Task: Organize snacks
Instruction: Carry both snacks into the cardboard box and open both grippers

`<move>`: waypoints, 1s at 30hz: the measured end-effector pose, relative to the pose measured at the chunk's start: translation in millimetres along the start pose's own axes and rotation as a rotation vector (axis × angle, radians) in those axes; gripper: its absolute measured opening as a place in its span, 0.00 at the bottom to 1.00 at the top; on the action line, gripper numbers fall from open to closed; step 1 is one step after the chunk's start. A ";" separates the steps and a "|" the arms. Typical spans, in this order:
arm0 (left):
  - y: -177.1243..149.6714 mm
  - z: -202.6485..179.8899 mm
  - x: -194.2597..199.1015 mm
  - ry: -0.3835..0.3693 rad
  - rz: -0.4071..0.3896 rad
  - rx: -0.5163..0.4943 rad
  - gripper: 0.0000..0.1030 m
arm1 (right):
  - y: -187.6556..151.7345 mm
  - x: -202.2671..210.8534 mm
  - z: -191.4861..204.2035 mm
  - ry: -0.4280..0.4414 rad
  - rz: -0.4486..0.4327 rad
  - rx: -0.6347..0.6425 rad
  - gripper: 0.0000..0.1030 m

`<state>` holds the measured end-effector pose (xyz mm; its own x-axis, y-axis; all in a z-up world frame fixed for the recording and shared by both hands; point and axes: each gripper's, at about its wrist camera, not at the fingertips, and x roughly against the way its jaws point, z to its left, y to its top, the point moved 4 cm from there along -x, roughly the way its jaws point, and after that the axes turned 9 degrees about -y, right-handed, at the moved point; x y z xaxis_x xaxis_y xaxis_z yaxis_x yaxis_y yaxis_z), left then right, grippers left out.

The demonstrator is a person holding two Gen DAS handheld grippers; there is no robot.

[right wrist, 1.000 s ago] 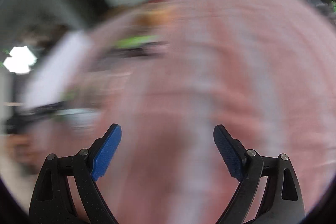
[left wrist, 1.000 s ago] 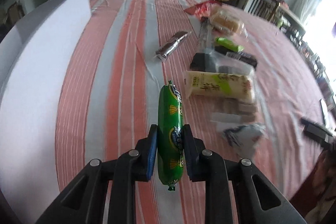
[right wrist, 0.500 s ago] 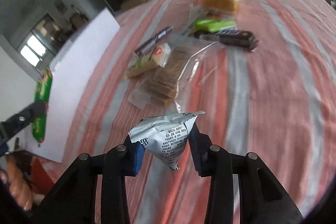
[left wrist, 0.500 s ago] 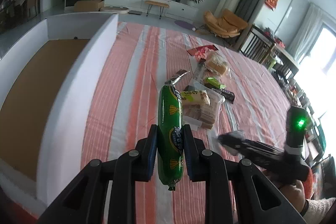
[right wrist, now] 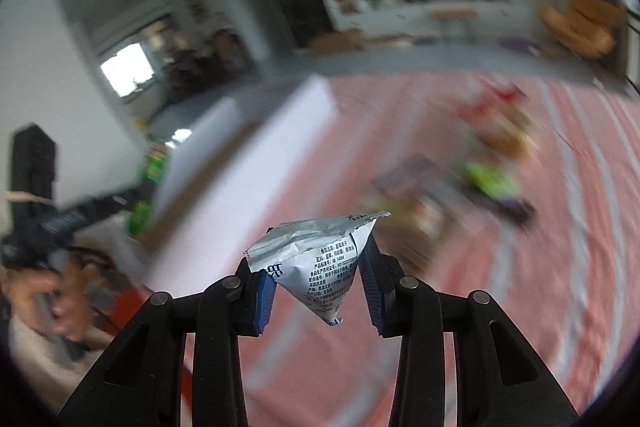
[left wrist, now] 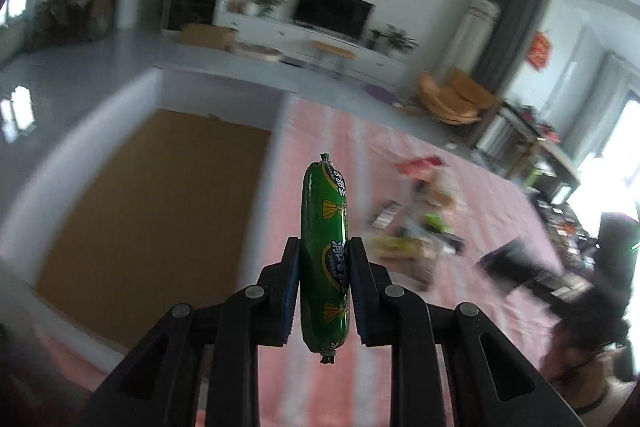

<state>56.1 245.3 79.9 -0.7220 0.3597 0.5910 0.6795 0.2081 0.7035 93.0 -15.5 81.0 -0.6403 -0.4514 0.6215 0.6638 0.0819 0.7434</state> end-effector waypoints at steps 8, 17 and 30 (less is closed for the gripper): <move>2.5 113.1 5.4 0.236 0.051 0.125 0.22 | 54.7 -71.8 123.7 0.166 0.031 0.123 0.39; -16.9 128.5 2.1 0.369 0.020 0.159 0.76 | 34.8 -106.9 111.1 0.087 0.144 0.136 0.76; 8.7 1.7 -68.1 0.286 -0.061 -0.109 0.78 | -83.5 -42.5 -224.7 -0.595 0.160 -0.121 0.76</move>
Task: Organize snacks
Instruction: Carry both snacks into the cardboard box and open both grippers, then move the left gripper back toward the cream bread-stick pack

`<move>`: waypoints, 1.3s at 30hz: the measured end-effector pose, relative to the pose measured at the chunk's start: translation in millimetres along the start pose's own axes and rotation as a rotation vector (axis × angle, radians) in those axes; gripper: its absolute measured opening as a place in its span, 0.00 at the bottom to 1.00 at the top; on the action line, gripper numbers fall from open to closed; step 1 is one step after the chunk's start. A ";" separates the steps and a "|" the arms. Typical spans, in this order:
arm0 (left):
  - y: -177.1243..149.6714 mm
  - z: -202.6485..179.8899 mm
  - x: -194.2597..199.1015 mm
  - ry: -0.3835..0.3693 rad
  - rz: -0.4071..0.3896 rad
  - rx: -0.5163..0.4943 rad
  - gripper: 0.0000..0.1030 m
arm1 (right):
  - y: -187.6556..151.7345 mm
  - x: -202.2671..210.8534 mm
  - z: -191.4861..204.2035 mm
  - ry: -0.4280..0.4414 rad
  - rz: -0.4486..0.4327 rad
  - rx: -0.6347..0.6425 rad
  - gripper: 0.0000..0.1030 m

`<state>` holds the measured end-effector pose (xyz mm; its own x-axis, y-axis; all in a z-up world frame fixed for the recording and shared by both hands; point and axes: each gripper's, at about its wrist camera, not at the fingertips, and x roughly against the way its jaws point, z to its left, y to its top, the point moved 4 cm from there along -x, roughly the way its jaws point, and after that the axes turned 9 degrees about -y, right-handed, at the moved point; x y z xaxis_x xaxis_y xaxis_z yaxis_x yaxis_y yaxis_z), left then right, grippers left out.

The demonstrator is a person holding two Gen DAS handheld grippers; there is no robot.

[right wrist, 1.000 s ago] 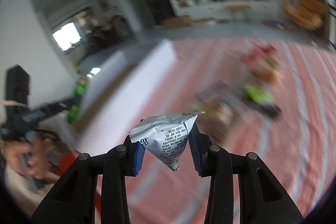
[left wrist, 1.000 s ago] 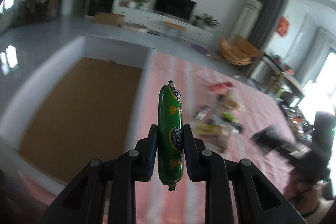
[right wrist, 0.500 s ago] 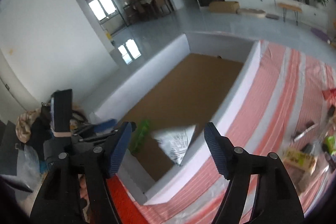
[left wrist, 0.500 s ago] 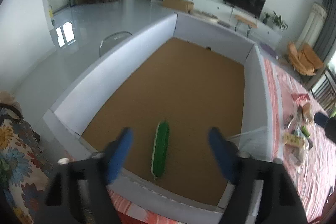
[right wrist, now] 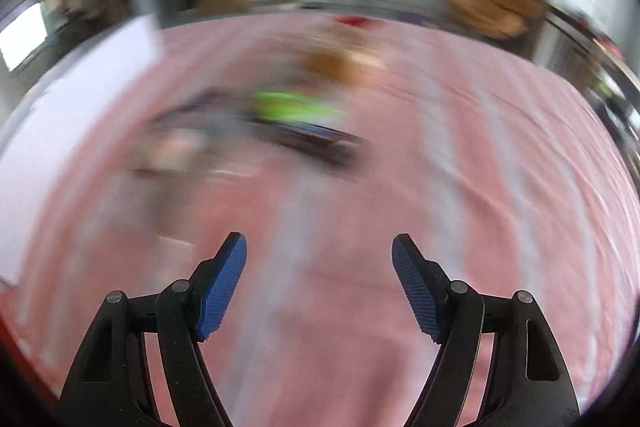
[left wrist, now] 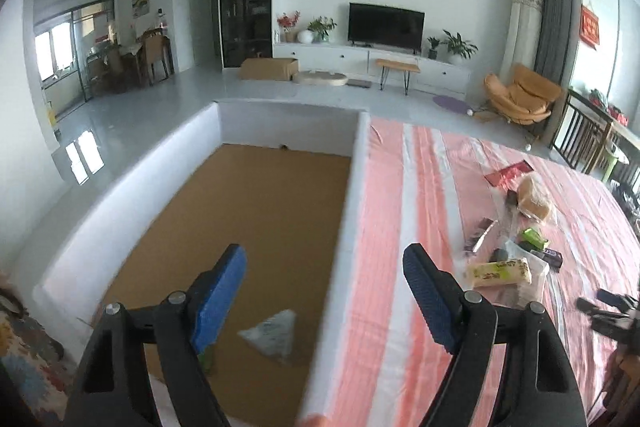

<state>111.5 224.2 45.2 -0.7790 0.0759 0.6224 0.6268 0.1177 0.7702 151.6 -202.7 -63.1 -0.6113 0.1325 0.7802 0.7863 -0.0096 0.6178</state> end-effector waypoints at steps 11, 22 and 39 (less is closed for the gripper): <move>-6.3 -32.6 -39.7 0.081 0.061 -0.049 0.78 | -12.0 -5.6 -78.5 -0.054 -0.016 -0.218 0.78; -20.8 -47.3 -58.7 0.098 0.134 -0.145 0.78 | -34.6 -1.4 -83.3 -0.056 0.012 -0.165 0.84; -19.7 -52.5 -31.5 0.089 0.099 -0.107 0.78 | -35.4 -2.9 -79.2 -0.093 0.030 -0.115 0.89</move>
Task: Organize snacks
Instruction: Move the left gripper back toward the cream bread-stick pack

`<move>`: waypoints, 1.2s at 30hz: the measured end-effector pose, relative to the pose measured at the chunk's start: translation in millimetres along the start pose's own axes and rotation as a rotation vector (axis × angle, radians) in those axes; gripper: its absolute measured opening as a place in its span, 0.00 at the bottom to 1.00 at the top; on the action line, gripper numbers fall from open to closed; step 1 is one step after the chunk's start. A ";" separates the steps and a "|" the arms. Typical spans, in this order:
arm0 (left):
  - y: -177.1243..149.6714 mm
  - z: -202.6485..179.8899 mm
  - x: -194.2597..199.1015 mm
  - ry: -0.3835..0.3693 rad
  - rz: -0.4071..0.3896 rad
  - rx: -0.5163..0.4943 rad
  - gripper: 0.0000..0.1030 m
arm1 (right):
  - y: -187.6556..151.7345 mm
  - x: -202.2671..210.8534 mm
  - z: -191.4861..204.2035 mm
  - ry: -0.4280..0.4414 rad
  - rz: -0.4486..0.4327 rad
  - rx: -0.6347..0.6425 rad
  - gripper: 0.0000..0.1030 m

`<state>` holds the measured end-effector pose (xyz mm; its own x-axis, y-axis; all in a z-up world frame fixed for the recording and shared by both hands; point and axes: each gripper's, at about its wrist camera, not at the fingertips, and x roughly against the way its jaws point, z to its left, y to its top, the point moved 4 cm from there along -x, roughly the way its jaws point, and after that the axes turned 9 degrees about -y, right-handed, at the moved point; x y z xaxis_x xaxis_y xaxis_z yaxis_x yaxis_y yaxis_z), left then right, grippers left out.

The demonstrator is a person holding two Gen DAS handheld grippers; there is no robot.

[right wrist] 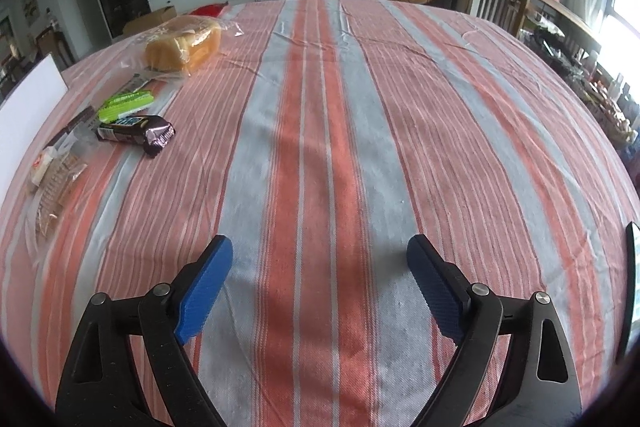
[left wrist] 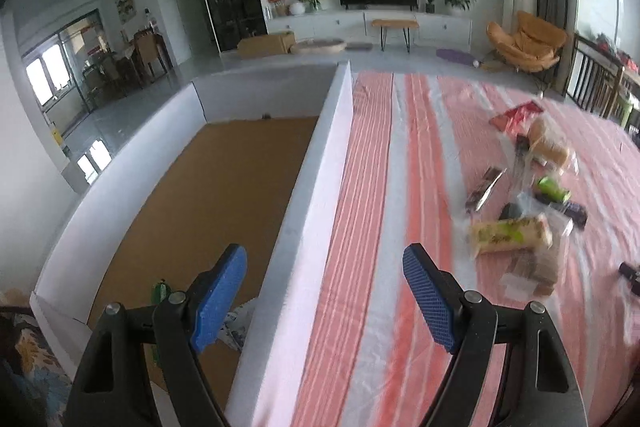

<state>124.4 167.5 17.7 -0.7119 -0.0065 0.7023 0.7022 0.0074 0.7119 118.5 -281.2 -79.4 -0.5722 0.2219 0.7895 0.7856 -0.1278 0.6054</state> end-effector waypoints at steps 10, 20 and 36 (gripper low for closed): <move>0.0 -84.8 55.2 -0.085 -0.118 -0.196 0.95 | -0.1 0.1 0.0 -0.001 0.000 0.000 0.89; -44.2 -143.7 16.1 -0.230 0.067 -0.234 0.95 | -0.1 0.1 0.3 -0.001 0.000 0.000 0.90; -93.6 -135.5 -51.3 -0.277 0.278 -0.137 0.95 | -0.1 0.2 0.1 -0.001 0.000 0.000 0.90</move>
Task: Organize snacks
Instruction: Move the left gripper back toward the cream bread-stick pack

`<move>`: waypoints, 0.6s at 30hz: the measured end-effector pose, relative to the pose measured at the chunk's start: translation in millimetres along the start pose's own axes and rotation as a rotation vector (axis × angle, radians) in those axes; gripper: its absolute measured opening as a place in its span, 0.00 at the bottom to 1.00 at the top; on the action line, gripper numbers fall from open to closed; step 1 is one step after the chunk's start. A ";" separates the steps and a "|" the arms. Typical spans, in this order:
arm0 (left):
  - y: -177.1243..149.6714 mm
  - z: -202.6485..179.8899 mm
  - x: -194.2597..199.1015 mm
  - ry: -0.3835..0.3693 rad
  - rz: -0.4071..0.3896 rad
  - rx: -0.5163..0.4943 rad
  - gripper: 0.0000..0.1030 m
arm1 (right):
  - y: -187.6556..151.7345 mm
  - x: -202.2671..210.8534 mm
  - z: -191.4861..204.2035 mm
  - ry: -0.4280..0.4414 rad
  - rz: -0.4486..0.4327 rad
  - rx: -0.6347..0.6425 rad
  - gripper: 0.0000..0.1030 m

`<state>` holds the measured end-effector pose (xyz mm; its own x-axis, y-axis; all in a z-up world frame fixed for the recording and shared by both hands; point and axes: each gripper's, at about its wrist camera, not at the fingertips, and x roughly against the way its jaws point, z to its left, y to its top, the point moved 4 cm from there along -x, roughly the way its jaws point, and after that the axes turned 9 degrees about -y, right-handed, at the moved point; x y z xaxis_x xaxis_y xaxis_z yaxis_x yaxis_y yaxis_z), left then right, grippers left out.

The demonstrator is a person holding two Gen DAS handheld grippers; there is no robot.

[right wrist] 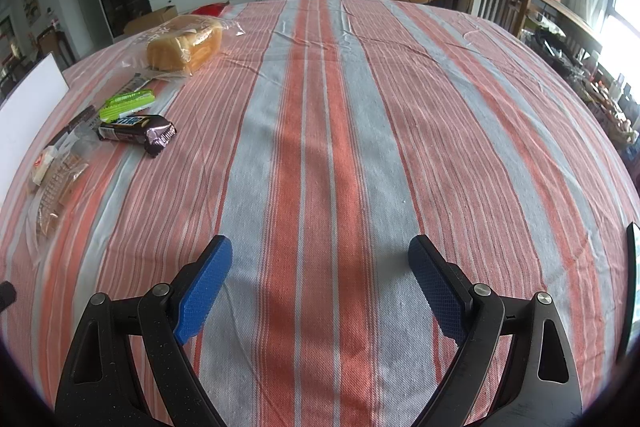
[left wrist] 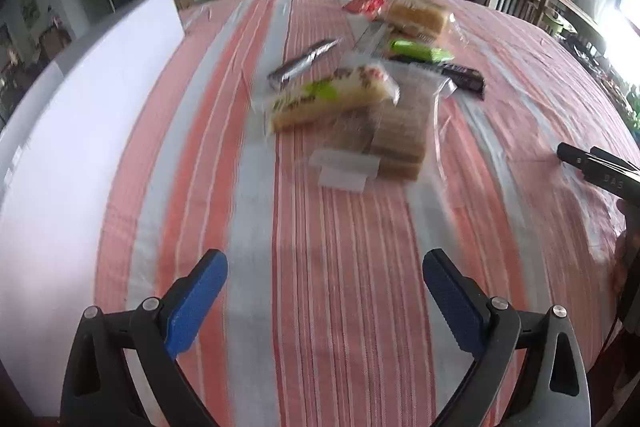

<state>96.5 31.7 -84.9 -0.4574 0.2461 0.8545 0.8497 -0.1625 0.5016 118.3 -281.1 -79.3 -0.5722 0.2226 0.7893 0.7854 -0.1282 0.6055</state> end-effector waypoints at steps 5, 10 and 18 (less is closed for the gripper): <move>-7.3 8.0 -10.3 -0.012 0.022 0.036 0.95 | 0.0 0.0 0.1 0.000 0.000 0.000 0.90; -9.8 9.0 -10.8 -0.003 0.010 0.012 0.96 | 0.0 0.0 0.2 0.000 0.000 0.000 0.90; -5.2 14.2 -14.2 -0.010 0.025 -0.001 1.00 | 0.0 0.1 -0.1 0.000 0.000 0.000 0.90</move>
<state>102.3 42.6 -101.6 -0.4335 0.2517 0.8653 0.8603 -0.1700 0.4805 118.1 -281.2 -79.2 -0.5720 0.2229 0.7894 0.7856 -0.1281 0.6053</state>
